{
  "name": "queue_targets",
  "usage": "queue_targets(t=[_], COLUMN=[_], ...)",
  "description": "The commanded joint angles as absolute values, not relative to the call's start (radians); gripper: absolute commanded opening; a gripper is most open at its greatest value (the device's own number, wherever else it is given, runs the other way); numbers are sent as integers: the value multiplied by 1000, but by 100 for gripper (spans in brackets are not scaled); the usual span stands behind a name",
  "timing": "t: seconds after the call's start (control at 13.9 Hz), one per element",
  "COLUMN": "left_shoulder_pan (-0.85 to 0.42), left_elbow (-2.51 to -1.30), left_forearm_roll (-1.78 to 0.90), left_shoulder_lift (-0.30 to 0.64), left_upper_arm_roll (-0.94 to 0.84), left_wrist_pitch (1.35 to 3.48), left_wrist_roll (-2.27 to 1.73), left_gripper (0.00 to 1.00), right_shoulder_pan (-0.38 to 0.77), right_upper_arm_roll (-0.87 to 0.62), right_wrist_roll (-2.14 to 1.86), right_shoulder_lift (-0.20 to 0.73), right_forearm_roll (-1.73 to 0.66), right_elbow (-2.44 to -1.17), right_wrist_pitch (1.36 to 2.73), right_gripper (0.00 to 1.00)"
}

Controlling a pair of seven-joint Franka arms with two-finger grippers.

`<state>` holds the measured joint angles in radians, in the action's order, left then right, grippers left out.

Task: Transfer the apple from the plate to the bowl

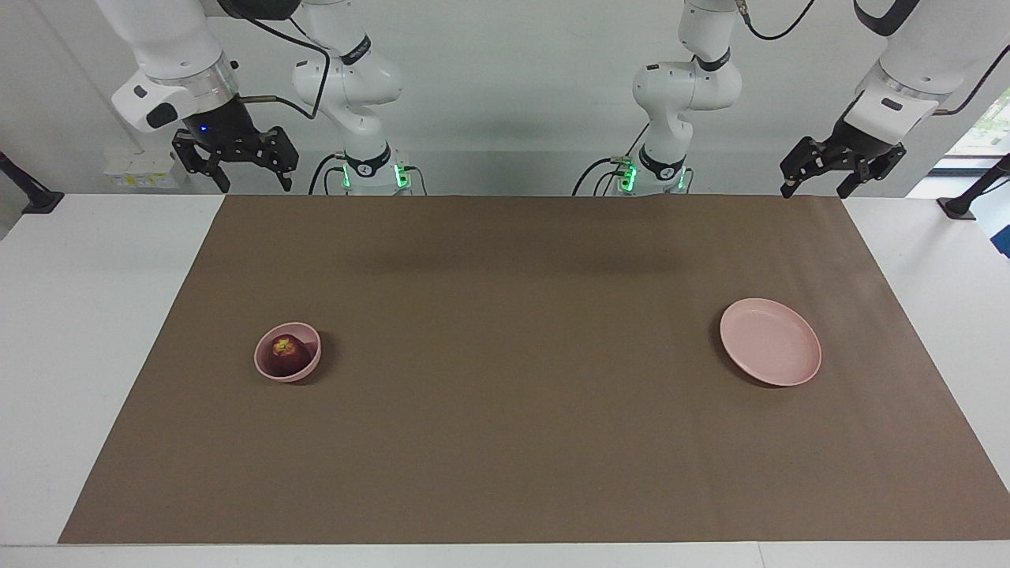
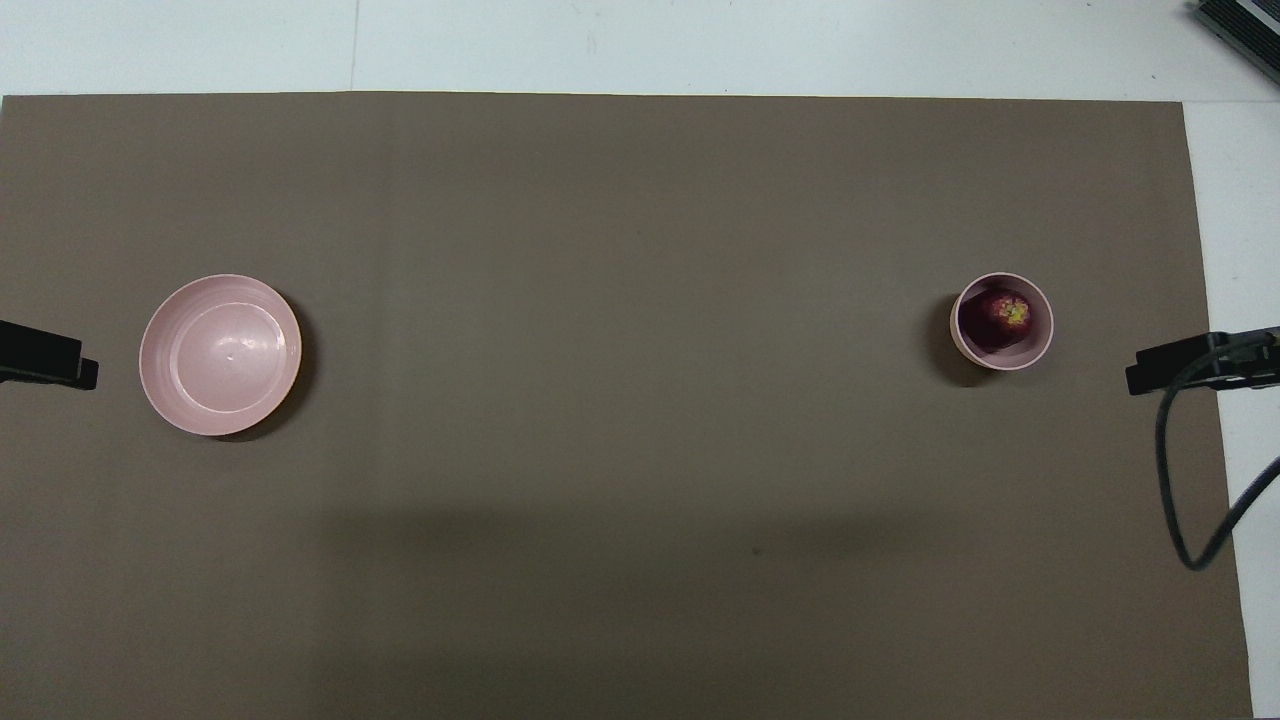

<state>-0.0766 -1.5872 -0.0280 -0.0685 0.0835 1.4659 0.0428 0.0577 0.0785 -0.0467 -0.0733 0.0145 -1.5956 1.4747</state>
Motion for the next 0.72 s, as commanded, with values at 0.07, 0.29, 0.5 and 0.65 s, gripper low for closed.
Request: queue_targets(t=[0.07, 0.29, 0.5, 0.65], left_shoulder_pan=[-69, -71, -83, -84], left_elbow=[-1591, -1591, -1591, -1591], left_forearm_roll=[-23, -23, -23, -25], left_shoulder_lift=[-80, -80, -80, -80], left_upper_arm_roll=[78, 78, 69, 67], left_wrist_pitch=[1453, 1453, 1451, 1456], left_wrist_roll=[49, 49, 46, 46], left_gripper=[100, 100, 100, 100], right_shoulder_pan=[43, 43, 40, 38], right_upper_arm_roll=[75, 74, 77, 81], right_wrist_roll=[-67, -67, -66, -66], right_shoulder_lift=[-92, -92, -92, -92], right_forearm_roll=[-14, -15, -12, 6], right_elbow=[-1615, -1615, -1615, -1617], right_wrist_pitch=[1493, 1493, 1493, 1476], right_gripper=[100, 100, 100, 100])
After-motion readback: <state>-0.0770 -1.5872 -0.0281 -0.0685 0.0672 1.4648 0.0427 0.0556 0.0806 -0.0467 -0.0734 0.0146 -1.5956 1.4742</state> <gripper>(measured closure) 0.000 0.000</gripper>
